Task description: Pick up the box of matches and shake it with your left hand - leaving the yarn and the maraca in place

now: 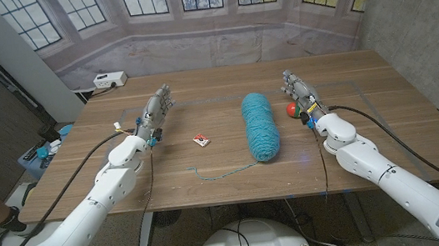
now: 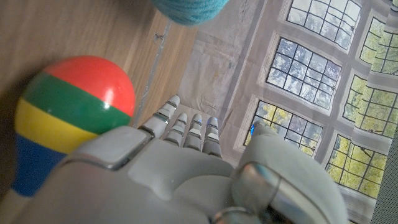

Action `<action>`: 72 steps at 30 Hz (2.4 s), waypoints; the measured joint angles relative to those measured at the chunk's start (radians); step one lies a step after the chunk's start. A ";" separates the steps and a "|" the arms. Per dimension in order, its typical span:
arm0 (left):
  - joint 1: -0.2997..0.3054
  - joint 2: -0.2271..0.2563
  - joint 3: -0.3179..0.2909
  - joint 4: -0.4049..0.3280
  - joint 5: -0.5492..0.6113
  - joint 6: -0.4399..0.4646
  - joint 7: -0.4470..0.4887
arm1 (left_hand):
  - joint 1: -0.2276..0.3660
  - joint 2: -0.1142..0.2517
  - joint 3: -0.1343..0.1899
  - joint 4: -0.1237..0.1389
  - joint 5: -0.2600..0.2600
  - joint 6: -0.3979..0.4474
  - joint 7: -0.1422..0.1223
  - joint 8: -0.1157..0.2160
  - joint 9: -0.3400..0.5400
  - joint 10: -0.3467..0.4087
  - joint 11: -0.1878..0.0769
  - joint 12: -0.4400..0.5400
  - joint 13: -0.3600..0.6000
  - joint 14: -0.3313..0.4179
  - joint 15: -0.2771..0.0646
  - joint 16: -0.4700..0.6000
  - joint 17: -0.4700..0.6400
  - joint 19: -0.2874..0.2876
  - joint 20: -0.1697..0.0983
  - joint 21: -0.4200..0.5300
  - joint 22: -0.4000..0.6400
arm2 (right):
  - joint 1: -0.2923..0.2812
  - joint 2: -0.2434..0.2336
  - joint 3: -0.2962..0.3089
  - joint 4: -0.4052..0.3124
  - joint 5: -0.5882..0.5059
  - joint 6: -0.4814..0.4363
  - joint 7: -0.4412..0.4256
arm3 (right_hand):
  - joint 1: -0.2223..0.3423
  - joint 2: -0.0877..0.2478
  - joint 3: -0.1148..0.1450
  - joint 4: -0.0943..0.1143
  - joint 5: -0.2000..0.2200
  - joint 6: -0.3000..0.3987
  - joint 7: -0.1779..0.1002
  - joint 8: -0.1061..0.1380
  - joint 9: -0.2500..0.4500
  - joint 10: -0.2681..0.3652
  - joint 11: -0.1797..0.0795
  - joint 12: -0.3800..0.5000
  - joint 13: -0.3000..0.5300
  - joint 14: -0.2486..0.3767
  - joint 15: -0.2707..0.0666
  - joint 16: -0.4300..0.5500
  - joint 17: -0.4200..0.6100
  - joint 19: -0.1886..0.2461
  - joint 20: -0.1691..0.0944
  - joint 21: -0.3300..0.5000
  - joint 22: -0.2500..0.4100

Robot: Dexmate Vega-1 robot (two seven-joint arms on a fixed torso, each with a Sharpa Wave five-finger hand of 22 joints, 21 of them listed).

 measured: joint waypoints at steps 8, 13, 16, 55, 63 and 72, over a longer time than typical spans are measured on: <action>0.007 0.035 -0.001 -0.027 0.005 0.012 -0.023 | 0.021 -0.005 0.014 -0.033 0.000 0.000 0.000 0.000 0.000 0.003 -0.003 -0.004 0.000 0.000 0.000 -0.005 -0.003 0.004 0.004 -0.015 0.000 | -0.013 -0.005 0.000 -0.023 -0.018 -0.003 -0.024 | 0.004 0.004 0.009 -0.008 0.000 0.000 0.000 0.000 0.000 0.000 0.000 0.000 0.000 0.000 0.000 0.000 -0.005 0.000 0.000 0.000 0.000; 0.013 0.056 -0.001 -0.048 0.011 0.022 -0.036 | 0.034 -0.005 0.020 -0.048 0.007 0.000 0.000 0.000 0.000 0.003 -0.003 -0.008 0.000 0.000 0.000 -0.009 -0.003 0.005 0.005 -0.022 0.000 | -0.019 -0.009 0.000 -0.034 -0.026 -0.003 -0.033 | 0.009 0.009 0.009 -0.008 0.000 0.000 0.000 0.000 0.000 0.000 0.000 0.000 0.000 0.000 0.000 0.000 -0.005 0.000 0.000 0.000 0.000; 0.016 0.072 0.001 -0.064 0.016 0.031 -0.044 | 0.042 -0.011 0.026 -0.062 0.007 0.000 0.000 -0.005 0.000 0.003 -0.003 -0.008 0.000 0.000 0.000 -0.012 -0.003 0.005 0.005 -0.026 0.000 | -0.024 -0.012 0.003 -0.040 -0.030 -0.003 -0.038 | 0.013 0.005 0.009 -0.014 0.000 0.000 0.000 0.000 0.000 0.000 0.000 0.000 0.000 0.000 0.000 0.000 -0.005 0.000 0.000 0.000 0.000; 0.020 0.302 0.019 -0.248 0.198 0.060 -0.125 | 0.098 -0.064 0.050 -0.196 0.032 0.082 -0.021 0.007 0.005 -0.013 0.027 -0.019 0.005 -0.040 0.035 -0.016 0.000 0.030 0.030 -0.096 0.005 | -0.057 -0.028 0.021 -0.085 -0.055 0.006 -0.072 | 0.038 0.004 0.020 -0.053 -0.008 0.007 0.007 0.000 0.000 0.005 0.005 0.000 0.000 0.000 0.000 0.004 -0.018 0.000 0.000 0.004 0.000; 0.003 0.350 0.019 -0.276 0.309 0.049 -0.103 | 0.106 -0.070 0.054 -0.219 0.042 0.108 -0.003 0.007 0.005 -0.017 0.024 -0.019 0.005 -0.039 0.036 -0.016 0.000 0.042 0.033 -0.107 0.005 | -0.063 -0.030 0.025 -0.093 -0.058 0.004 -0.080 | 0.038 0.004 0.024 -0.056 -0.012 0.007 0.007 0.000 0.000 0.005 0.005 0.000 0.000 0.000 0.000 0.004 -0.018 0.004 -0.004 0.004 0.000; -0.016 0.381 0.027 -0.281 0.434 0.005 -0.071 | 0.114 -0.078 0.039 -0.234 0.042 0.140 -0.012 0.012 0.005 -0.007 0.007 -0.014 0.009 -0.019 0.027 -0.012 0.000 0.068 0.018 -0.118 0.004 | -0.068 -0.024 0.028 -0.094 -0.060 0.010 -0.089 | 0.038 0.004 0.021 -0.059 -0.012 0.012 0.013 0.004 0.000 0.005 0.005 0.000 0.000 0.000 0.000 0.008 -0.018 0.004 -0.004 0.004 0.000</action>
